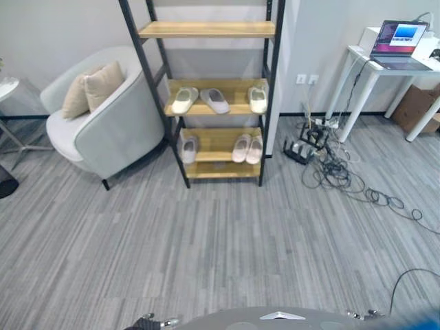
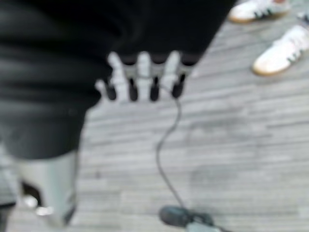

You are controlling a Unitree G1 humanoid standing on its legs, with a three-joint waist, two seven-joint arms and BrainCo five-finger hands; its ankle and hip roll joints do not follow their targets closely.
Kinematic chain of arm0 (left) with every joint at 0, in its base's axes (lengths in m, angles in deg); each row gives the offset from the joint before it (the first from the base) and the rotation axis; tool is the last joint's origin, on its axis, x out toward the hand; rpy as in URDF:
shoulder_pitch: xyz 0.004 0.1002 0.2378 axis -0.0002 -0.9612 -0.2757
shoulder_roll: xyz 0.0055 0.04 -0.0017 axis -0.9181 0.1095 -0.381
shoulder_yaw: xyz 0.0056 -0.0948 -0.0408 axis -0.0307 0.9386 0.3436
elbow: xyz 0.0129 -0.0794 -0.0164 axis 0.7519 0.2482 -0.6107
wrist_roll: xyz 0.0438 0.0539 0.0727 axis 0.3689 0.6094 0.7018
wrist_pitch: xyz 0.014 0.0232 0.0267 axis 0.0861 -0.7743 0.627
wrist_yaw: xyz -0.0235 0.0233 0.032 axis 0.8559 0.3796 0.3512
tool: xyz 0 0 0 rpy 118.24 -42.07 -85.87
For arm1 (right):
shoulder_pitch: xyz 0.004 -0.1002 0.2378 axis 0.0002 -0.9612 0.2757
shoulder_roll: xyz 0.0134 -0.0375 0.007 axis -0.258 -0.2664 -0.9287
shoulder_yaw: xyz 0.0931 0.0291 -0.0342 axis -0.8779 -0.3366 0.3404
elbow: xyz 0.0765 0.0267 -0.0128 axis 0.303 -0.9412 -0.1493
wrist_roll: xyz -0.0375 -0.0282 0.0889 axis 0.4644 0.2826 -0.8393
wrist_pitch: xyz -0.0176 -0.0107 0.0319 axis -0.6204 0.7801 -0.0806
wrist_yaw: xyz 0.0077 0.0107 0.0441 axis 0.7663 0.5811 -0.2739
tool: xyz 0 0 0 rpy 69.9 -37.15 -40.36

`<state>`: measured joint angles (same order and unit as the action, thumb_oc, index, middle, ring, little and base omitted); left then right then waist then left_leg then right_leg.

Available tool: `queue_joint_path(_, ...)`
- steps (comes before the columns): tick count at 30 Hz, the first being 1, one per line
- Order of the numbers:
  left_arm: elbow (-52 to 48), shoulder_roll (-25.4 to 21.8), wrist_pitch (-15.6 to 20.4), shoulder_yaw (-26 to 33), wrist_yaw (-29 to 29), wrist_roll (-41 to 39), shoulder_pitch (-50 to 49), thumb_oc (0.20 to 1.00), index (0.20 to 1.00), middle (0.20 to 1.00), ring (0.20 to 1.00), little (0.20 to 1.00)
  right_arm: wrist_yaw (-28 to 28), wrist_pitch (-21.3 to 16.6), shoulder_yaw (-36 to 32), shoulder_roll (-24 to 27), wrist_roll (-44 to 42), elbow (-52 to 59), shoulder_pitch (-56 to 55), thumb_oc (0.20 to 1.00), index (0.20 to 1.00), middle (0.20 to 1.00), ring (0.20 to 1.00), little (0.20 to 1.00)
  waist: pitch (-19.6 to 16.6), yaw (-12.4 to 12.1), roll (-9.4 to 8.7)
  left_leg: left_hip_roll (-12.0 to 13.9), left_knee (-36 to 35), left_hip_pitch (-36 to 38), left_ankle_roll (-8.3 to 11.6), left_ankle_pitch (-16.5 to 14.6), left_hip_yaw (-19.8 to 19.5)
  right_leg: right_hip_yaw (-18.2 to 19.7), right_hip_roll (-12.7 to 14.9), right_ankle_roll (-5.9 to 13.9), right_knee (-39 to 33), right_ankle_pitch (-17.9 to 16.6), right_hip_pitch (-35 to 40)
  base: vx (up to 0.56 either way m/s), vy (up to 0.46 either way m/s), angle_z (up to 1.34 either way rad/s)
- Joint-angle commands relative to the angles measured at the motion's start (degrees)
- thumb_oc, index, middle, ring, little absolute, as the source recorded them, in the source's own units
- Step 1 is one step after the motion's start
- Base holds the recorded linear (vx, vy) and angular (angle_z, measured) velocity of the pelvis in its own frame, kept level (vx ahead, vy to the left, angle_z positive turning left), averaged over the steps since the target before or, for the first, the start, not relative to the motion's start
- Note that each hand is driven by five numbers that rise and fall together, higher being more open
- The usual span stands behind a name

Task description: Arrange the slippers neatly on the shoe rack.

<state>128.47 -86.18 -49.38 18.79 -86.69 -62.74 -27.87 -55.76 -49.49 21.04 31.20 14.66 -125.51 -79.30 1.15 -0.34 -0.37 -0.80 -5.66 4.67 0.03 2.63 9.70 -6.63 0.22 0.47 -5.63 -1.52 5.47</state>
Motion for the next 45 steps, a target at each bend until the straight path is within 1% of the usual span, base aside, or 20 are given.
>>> queue_joint_path(1, -0.28, -0.18, 0.57, -0.58, -0.46, 2.87, 3.16, 1.0, 1.0, 1.0, 1.0, 1.0, -0.02, -0.7, 3.05, -0.2, 0.57, 4.03, 1.8, 1.0, 1.0, 1.0, 1.0, 1.0, 1.89, 0.67, 0.09, 2.93, 0.66, -2.88, 2.33, -0.99, -7.73, -1.72, 2.57, 4.77, 0.63, 2.73, 0.67, 0.01, -0.03, 0.05)
queue_joint_path(12, 1.75, -0.06, 0.0, 0.1, 0.32, 3.09, 2.61, 1.0, 1.0, 1.0, 1.0, 1.0, -1.24, -0.17, 2.71, -1.54, -0.05, 3.8, -1.12, 1.0, 1.0, 1.0, 1.0, 1.0, 3.79, 1.1, 0.09, 3.59, 0.66, -3.38, 2.8, -0.6, -7.93, -1.54, 2.04, 4.39, 0.63, 2.78, 0.02, 0.02, -0.037, 0.02)
queue_joint_path(17, 0.46, -0.05, 0.12, -1.74, 0.39, 3.26, 3.92, 1.0, 1.0, 1.0, 1.0, 1.0, -1.52, -0.21, 3.07, -0.98, -0.36, 3.34, -0.08, 1.0, 1.0, 1.0, 1.0, 1.0, 6.41, 0.92, 0.09, 4.29, 0.98, -4.27, 2.82, 0.16, -8.58, -1.3, 1.68, 3.64, 2.74, 3.87, -1.36, 0.01, -0.073, 0.01)
queue_joint_path(19, -1.49, -0.27, 0.16, -4.38, 0.73, 4.62, 5.09, 1.0, 1.0, 1.0, 1.0, 1.0, -1.58, -0.37, 3.13, 0.4, -0.33, 3.83, 1.46, 1.0, 1.0, 1.0, 1.0, 1.0, 9.49, 0.61, -0.39, 4.5, 14.13, -12.0, 3.25, -3.79, -7.73, -1.28, 2.37, 1.98, 8.08, 6.85, -4.06, -0.02, -0.11, 0.05)
queue_joint_path(21, -3.08, -0.01, 0.37, -5.97, 0.43, 5.15, 5.94, 1.0, 1.0, 1.0, 1.0, 1.0, -1.57, -0.24, 3.1, 1.25, 0.26, 3.66, 1.81, 1.0, 1.0, 1.0, 1.0, 1.0, 11.44, 0.37, -0.54, 4.55, 23.5, -17.99, 3.75, -2.35, -6.95, -2.37, 2.99, 1.28, 10.18, 8.47, -4.08, 0.04, -0.051, 0.11)
queue_joint_path(23, -3.44, 0.11, 0.42, -6.77, 0.24, 5.42, 6.24, 1.0, 1.0, 1.0, 1.0, 1.0, -1.4, 0.02, 3.17, 1.52, 0.47, 3.31, 1.98, 1.0, 1.0, 1.0, 1.0, 1.0, 11.89, 0.35, -0.53, 4.99, 26.29, -21.28, 3.73, -1.8, -6.16, -3.16, 3.15, 1.26, 10.67, 9.65, -3.98, 0.09, -0.006, 0.1)
queue_joint_path(25, -4.03, 0.09, 0.52, -6.57, 0.5, 5.37, 5.8, 1.0, 1.0, 1.0, 1.0, 1.0, -1.3, 0.26, 3.26, 1.67, 0.3, 3.08, 1.88, 1.0, 1.0, 1.0, 1.0, 1.0, 11.71, -0.82, -0.63, 5.05, 24.03, -25.12, 3.16, -1.73, -4.6, -3.37, 3.34, 1.66, 10.89, 11.09, -3.18, 0.3, 0.063, 0.1)
queue_joint_path(28, -3.31, 0.27, 0.54, -7.08, 0.51, 5.9, 4.82, 1.0, 1.0, 1.0, 1.0, 1.0, -1.14, 0.2, 3.81, 1.49, 0.04, 2.8, 2.67, 1.0, 1.0, 1.0, 1.0, 1.0, 11.66, -4.08, -1.15, 5.23, 16.13, -28.33, 4.04, 2.95, -6.8, -2.41, 3.06, 2.77, 9.16, 11.31, 0.7, 0.46, 0.15, 0.08)
queue_joint_path(29, -0.46, 0.41, 0.04, -5.77, 0.81, 7.29, 3.65, 1.0, 1.0, 1.0, 1.0, 1.0, -1.4, -0.11, 4.26, 0.62, 1.18, 4.14, 3.01, 1.0, 1.0, 1.0, 1.0, 1.0, 9.85, -4.94, -1.99, 4.4, 12.67, -26.0, 3.06, 2.96, -8.14, -1.34, 3.38, 4.17, 8.03, 11.99, 3.54, 0.57, 0.254, -0.18)
queue_joint_path(32, 1.08, -1.05, -0.31, -5.02, 0.69, 9.35, 3.83, 1.0, 1.0, 1.0, 1.0, 1.0, -1.67, 0.08, 4.46, -0.5, 2.24, 9.35, 2.31, 1.0, 1.0, 1.0, 1.0, 1.0, 8.71, -4.73, -4.44, 1.81, 16.11, -25.51, 1.17, 0.42, -6.6, -0.45, 6.42, 6.35, 12.59, 9.02, 2.87, 0.4, 0.239, -0.42)
queue_joint_path(33, 1.08, -1.04, -0.31, -5.03, 0.69, 9.35, 3.84, 1.0, 1.0, 1.0, 1.0, 1.0, -1.67, 0.1, 4.45, -0.49, 2.25, 9.37, 2.29, 1.0, 1.0, 1.0, 1.0, 1.0, 8.6, -4.76, -4.37, 1.89, 16.03, -25.62, 1.18, 0.53, -6.6, -0.41, 6.33, 6.34, 12.56, 8.92, 2.71, 0.2, 0.168, -0.34)
queue_joint_path(34, 0.85, -1.55, -0.24, -5.07, 0.74, 9.78, 3.97, 1.0, 1.0, 1.0, 1.0, 1.0, -1.87, -0.02, 4.92, -0.53, 2.76, 11.32, 1.93, 1.0, 1.0, 1.0, 1.0, 1.0, 8.59, -4.48, -5.01, 1.07, 16.63, -24.84, 0.31, -0.85, -5.85, 0.1, 7.42, 7.33, 15.58, 6.39, 1.61, 0.18, 0.193, -0.37)
queue_joint_path(35, 0.11, -1.9, -0.18, -5.44, 0.87, 10.04, 4.13, 1.0, 1.0, 1.0, 1.0, 1.0, -2.13, -0.12, 5.19, -0.07, 3.56, 12.99, 1.65, 1.0, 1.0, 1.0, 1.0, 1.0, 8.61, -4.11, -5.1, 0.52, 16.53, -23.97, -0.68, -1.65, -5.44, 0.87, 8.55, 8.12, 20.32, 1.98, -0.74, 0.26, 0.272, -0.27)
queue_joint_path(36, -1.3, -2.27, 0.05, -6.02, 0.77, 10.27, 4.38, 1.0, 1.0, 1.0, 1.0, 1.0, -2.17, -0.04, 5.51, 0.26, 3.9, 13.81, 1.74, 1.0, 1.0, 1.0, 1.0, 1.0, 8.87, -3.56, -4.85, 0.18, 16.15, -22.46, -1.4, -2.4, -5.33, 1.56, 9.08, 8.06, 24.66, -0.8, -2.85, 0.36, 0.358, -0.42)
queue_joint_path(37, -4.4, -3.36, 0.21, -7.6, 0.98, 11.24, 5.1, 1.0, 1.0, 1.0, 1.0, 1.0, -2.13, -0.06, 5.87, 0.86, 4.78, 17.67, 1.7, 1.0, 1.0, 1.0, 1.0, 1.0, 10.02, -2.08, -3.87, -0.16, 15.4, -18.63, -2.65, -4.12, -5.07, 2.17, 9.77, 7.72, 32.64, -5.24, -6.6, 0.38, 0.338, -0.22)
queue_joint_path(38, -5.55, -3.91, 0.31, -7.83, 0.86, 11.36, 5.41, 1.0, 1.0, 1.0, 1.0, 1.0, -2.16, -0.05, 5.88, 1.16, 5.48, 18.33, 1.27, 1.0, 1.0, 1.0, 1.0, 1.0, 10.18, -1.5, -2.98, 0.24, 14.48, -16.87, -3.11, -4.65, -5.02, 1.31, 10.18, 7.43, 34.6, -5.72, -8.65, 0.3, 0.257, -0.19)
queue_joint_path(40, -6.89, -4.71, 0.14, -7.64, 0.76, 11.05, 5.89, 1.0, 1.0, 1.0, 1.0, 1.0, -2.15, 0.07, 5.59, 1.56, 6.07, 19.31, 0.88, 1.0, 1.0, 1.0, 1.0, 1.0, 10.64, -0.99, -2.55, 0.12, 13.45, -14.67, -3.29, -5.35, -5.23, 0.18, 10.6, 6.84, 35.38, -4.79, -10.88, 0.28, 0.132, 0.06)
queue_joint_path(41, -7.05, -5.62, 0.24, -6.19, -0.26, 9.14, 7.23, 1.0, 1.0, 1.0, 1.0, 1.0, -1.96, -0.09, 4.79, 1.6, 5.95, 20.27, -0.39, 1.0, 1.0, 1.0, 1.0, 1.0, 11.73, 0.43, -1.9, -0.36, 12.02, -10.91, -3.25, -6.31, -6.48, -1.1, 8.83, 5.5, 32.97, -0.96, -14.79, 0.42, 0.12, 0.11)
queue_joint_path(43, -7.35, -5.63, 0.33, -5.86, -0.22, 8.64, 7.4, 1.0, 1.0, 1.0, 1.0, 1.0, -2.19, -0.04, 4.56, 1.68, 6.0, 20.91, -0.8, 1.0, 1.0, 1.0, 1.0, 1.0, 11.9, 1.12, -1.77, -0.65, 11.71, -9.95, -3.17, -6.56, -6.95, -1.4, 8.3, 5.75, 30.45, -0.39, -14.88, 0.24, 0.018, 0.07)
queue_joint_path(45, -7.9, -5.7, 0.71, -5.21, -0.41, 7.12, 8.62, 1.0, 1.0, 1.0, 1.0, 1.0, -2.28, 0.02, 4.45, 1.36, 5.69, 21.58, -2.38, 1.0, 1.0, 1.0, 1.0, 1.0, 13.1, 3.34, -1.94, -1.64, 10.49, -5.55, -2.77, -8.52, -9.26, 1.31, 4.55, 6.24, 22.47, 0.27, -18.59, 0.37, -0.081, 0.44)
